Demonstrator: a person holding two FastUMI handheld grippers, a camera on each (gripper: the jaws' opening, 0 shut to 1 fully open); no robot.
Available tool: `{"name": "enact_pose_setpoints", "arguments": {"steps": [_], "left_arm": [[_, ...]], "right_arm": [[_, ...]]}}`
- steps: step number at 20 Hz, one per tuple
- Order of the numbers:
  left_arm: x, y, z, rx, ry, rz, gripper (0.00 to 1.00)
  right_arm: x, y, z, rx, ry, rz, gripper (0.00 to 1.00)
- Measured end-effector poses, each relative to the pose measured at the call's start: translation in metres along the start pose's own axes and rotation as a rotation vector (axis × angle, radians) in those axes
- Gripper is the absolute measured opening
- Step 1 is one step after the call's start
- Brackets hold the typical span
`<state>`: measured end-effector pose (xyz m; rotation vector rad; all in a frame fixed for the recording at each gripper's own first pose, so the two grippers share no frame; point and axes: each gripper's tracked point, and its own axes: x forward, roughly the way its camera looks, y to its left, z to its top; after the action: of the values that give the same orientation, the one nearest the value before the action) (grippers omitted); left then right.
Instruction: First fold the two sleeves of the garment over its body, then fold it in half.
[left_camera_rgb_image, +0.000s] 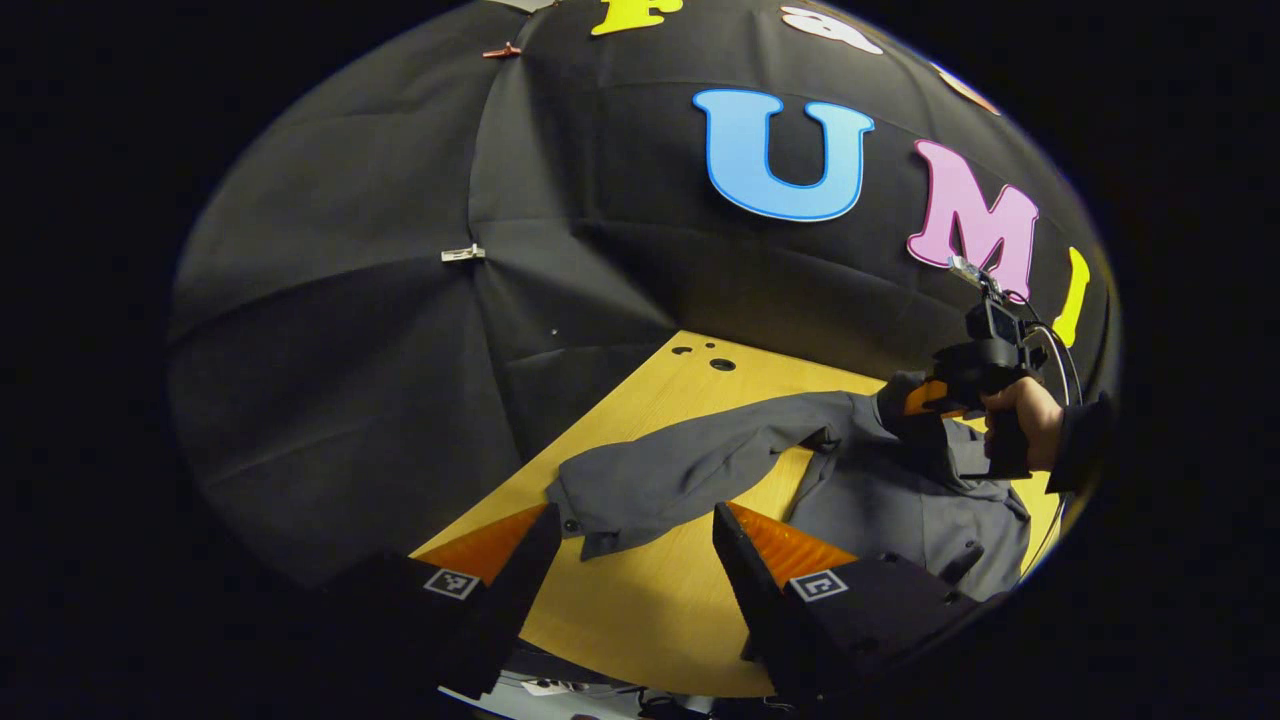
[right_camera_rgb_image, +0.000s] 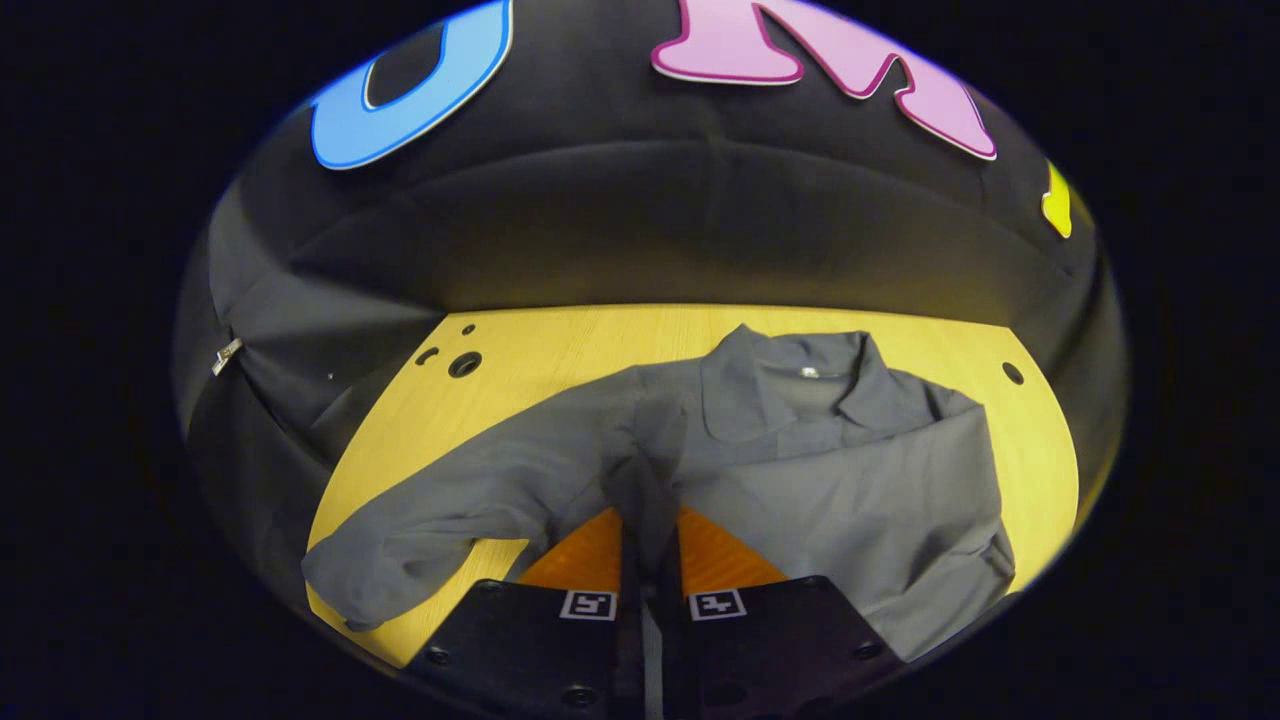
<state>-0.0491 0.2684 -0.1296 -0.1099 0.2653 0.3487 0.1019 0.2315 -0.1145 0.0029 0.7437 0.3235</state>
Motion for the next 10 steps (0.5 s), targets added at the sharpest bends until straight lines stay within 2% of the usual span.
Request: {"name": "enact_pose_setpoints", "arguments": {"steps": [1,2,3,4,5,6,7,8,9,10], "left_arm": [[0.000,0.003,0.001,0.002,0.002,0.006,0.96],[0.002,0.006,-0.001,0.004,0.007,0.012,0.96],[0.004,0.009,-0.001,0.001,0.012,0.018,0.92],[0.005,0.011,-0.001,-0.005,0.014,0.023,0.96],[0.007,0.014,0.000,-0.014,0.017,0.029,0.96],[0.010,0.016,-0.002,-0.021,0.020,0.034,0.96],[0.013,0.019,-0.002,-0.026,0.023,0.041,0.96],[0.017,0.022,-0.003,-0.031,0.026,0.051,0.96],[0.021,0.026,-0.003,-0.039,0.029,0.060,0.96],[0.025,0.030,-0.003,-0.050,0.031,0.067,0.96]], "right_arm": [[0.003,0.006,-0.007,-0.003,0.021,0.013,0.13],[0.003,0.011,-0.016,0.000,0.047,0.029,0.20],[0.002,0.018,-0.020,0.002,0.060,0.053,0.17],[0.000,0.020,-0.024,-0.006,0.064,0.062,0.24],[-0.003,0.021,-0.026,-0.014,0.066,0.073,0.26],[-0.006,0.024,-0.029,-0.014,0.067,0.085,0.48],[-0.011,0.028,-0.031,-0.006,0.065,0.104,0.39],[-0.017,0.031,-0.033,0.002,0.068,0.121,0.55],[-0.022,0.032,-0.035,0.006,0.071,0.130,0.62],[-0.028,0.031,-0.037,0.007,0.071,0.135,0.74]]}}
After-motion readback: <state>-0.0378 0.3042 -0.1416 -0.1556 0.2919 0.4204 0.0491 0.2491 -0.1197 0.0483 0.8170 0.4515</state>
